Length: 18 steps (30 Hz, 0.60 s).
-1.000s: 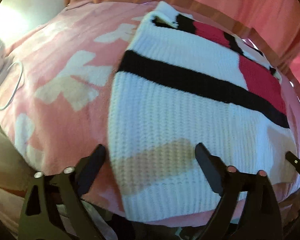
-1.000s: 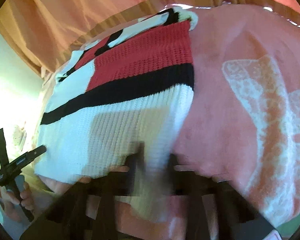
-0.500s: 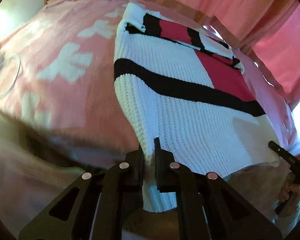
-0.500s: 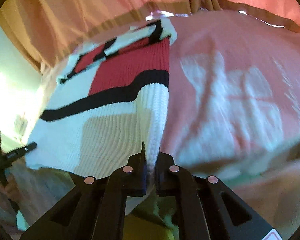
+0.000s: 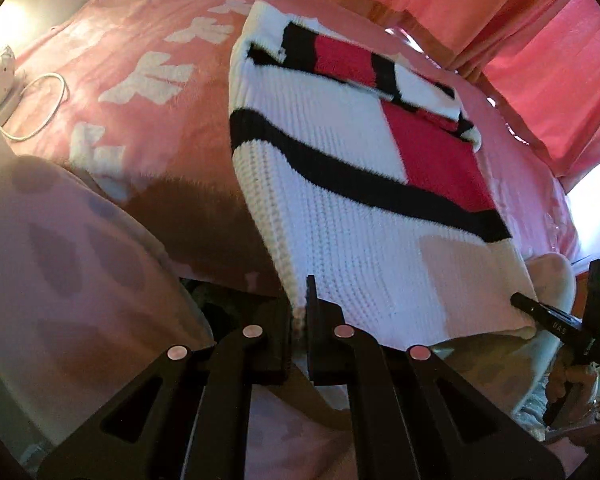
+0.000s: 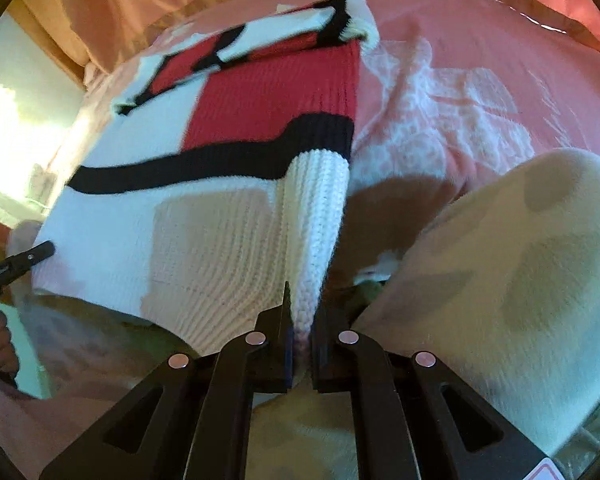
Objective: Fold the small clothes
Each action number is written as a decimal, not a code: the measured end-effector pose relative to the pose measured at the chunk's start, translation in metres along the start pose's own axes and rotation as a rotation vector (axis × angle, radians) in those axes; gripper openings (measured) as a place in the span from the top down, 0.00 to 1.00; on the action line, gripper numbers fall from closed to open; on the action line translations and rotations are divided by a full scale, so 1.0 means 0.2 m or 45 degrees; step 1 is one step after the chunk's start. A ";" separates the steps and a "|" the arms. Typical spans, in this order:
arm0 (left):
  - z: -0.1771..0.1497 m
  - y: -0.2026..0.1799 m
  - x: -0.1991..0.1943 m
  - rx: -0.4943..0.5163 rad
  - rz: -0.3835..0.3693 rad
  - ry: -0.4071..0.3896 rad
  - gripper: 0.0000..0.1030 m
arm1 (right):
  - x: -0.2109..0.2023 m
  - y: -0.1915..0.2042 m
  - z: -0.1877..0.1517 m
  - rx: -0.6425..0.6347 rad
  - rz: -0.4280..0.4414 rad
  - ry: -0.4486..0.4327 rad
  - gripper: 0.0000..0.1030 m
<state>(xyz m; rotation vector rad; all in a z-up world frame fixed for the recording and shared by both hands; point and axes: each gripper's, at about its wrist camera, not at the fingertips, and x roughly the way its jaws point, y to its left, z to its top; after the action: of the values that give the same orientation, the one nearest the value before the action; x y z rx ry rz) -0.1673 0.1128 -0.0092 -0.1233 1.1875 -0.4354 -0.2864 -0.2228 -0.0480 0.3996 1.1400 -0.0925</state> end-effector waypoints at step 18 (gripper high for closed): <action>1.48 -0.14 0.59 0.041 0.281 -0.281 0.96 | 0.37 -0.29 1.50 0.354 0.285 -0.217 0.95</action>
<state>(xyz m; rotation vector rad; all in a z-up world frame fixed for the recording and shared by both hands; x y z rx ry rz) 0.1326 0.0014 0.0087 -0.0111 0.9642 -0.2398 -0.0112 -0.3731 -0.0230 0.7502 0.9099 -0.0871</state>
